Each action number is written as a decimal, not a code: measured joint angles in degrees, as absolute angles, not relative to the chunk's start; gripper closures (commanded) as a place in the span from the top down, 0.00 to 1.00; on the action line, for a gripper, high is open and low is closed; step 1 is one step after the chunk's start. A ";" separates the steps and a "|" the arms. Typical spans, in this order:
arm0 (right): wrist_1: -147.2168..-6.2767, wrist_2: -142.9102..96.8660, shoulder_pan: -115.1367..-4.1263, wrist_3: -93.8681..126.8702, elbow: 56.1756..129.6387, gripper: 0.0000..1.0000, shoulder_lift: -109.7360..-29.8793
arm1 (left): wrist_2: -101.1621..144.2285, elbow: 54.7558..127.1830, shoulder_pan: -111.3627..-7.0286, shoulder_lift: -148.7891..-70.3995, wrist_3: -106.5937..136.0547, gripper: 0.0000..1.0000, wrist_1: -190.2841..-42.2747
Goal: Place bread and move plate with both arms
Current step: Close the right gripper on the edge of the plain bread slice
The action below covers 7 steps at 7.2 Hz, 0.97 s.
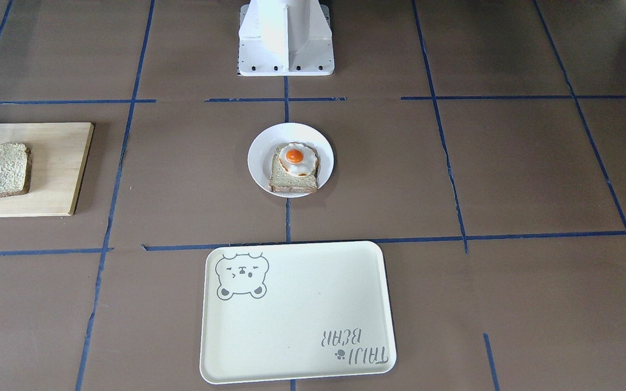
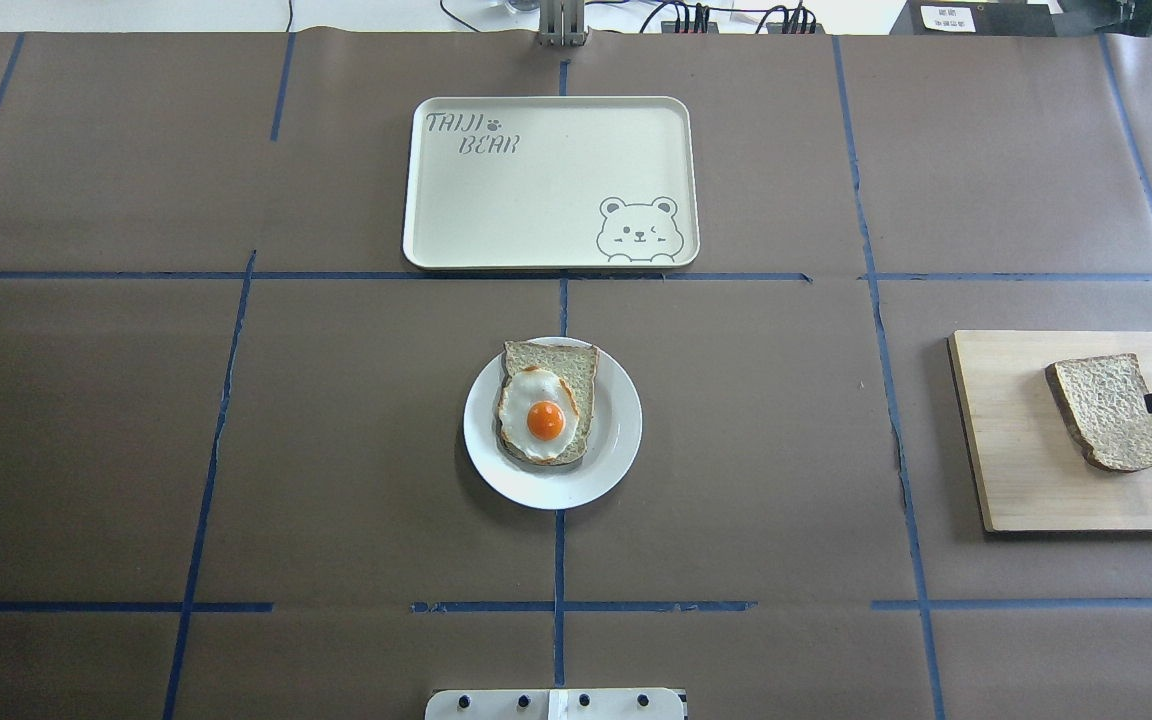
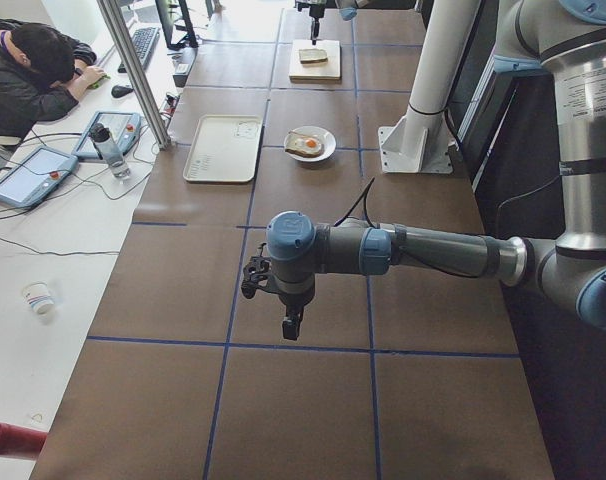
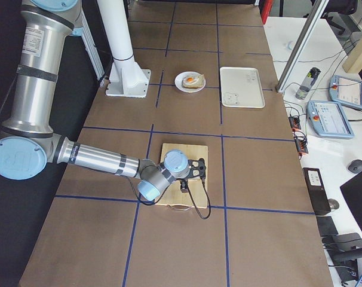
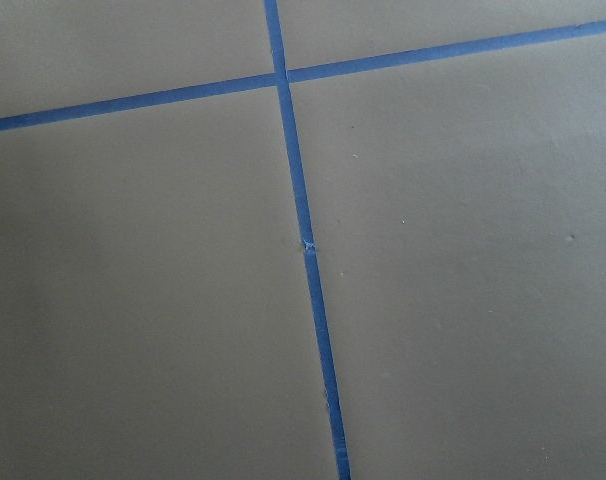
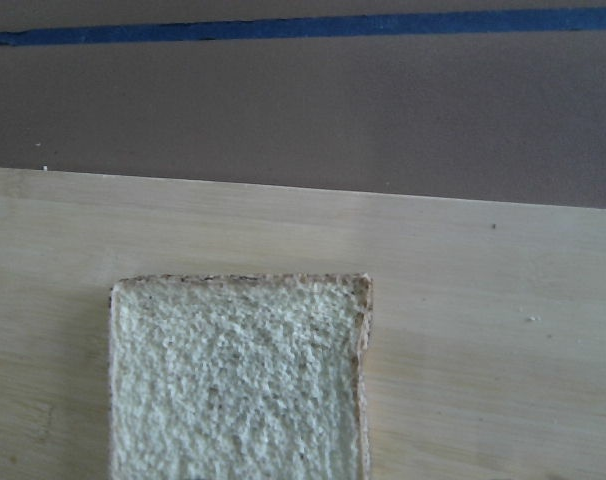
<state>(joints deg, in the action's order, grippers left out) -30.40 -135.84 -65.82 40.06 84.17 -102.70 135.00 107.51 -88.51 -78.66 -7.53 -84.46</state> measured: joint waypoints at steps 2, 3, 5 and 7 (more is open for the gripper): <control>-30.22 -133.83 -62.93 41.91 84.06 0.82 -102.33 | 135.00 107.49 -88.51 -78.66 -7.55 1.00 -84.46; -30.18 -133.63 -62.35 42.70 84.08 0.79 -102.26 | 135.00 107.49 -88.51 -78.66 -7.56 1.00 -84.46; -30.07 -133.63 -62.04 43.20 84.13 0.63 -102.30 | 135.00 107.46 -88.51 -78.66 -7.56 1.00 -84.46; -29.96 -133.77 -62.04 43.74 84.28 0.27 -102.46 | 135.00 107.42 -88.51 -78.66 -7.56 1.00 -84.46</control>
<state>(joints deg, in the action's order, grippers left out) -29.96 -133.77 -62.04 43.74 84.28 -102.46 135.00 107.42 -88.51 -78.66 -7.56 -84.46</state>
